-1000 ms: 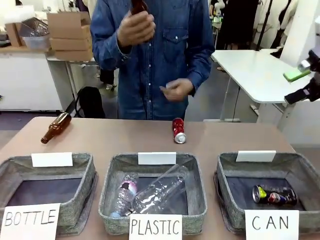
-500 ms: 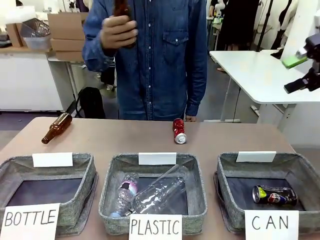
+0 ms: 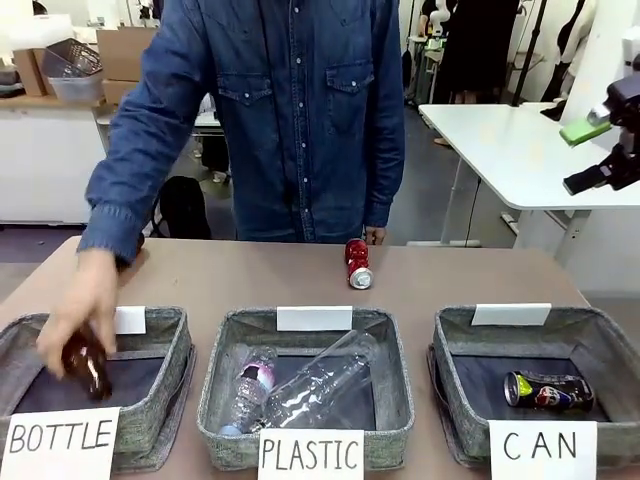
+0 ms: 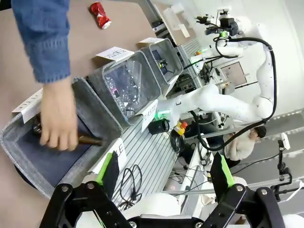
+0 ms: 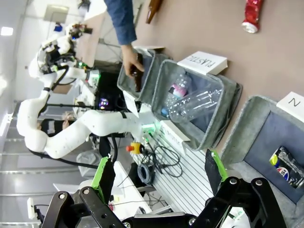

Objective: Sort the can waste into the basket.
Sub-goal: Pick up the can waste from the table and place it in the right Fabric basket.

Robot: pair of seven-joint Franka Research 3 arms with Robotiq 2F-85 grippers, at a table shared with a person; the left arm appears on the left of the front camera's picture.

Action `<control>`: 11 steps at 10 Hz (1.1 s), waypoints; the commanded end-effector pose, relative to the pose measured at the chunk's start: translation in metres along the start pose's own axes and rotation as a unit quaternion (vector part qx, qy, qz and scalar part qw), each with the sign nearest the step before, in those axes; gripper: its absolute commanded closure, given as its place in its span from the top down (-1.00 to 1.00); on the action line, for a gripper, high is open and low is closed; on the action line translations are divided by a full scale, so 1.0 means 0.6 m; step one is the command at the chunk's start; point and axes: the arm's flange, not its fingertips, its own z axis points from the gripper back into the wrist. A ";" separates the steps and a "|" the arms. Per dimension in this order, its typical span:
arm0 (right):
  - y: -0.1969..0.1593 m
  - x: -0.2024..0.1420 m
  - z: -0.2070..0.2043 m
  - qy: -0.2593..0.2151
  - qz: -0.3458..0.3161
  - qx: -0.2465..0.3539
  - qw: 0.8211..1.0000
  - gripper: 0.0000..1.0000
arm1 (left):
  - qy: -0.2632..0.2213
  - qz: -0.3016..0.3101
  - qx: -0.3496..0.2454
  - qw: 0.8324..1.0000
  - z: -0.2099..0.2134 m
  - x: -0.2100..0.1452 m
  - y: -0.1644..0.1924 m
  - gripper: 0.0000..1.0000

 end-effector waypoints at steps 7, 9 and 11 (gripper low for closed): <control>-0.011 0.112 -0.060 0.041 -0.018 -0.141 0.989 1.00 | -0.004 -0.010 -0.007 1.000 0.004 0.002 -0.004 1.00; -0.023 0.149 -0.101 0.053 -0.011 -0.170 0.984 1.00 | -0.004 -0.010 -0.007 1.000 0.004 0.002 -0.004 1.00; -0.018 0.109 -0.077 0.041 -0.001 -0.133 0.990 1.00 | -0.004 -0.010 -0.007 1.000 0.004 0.002 -0.004 1.00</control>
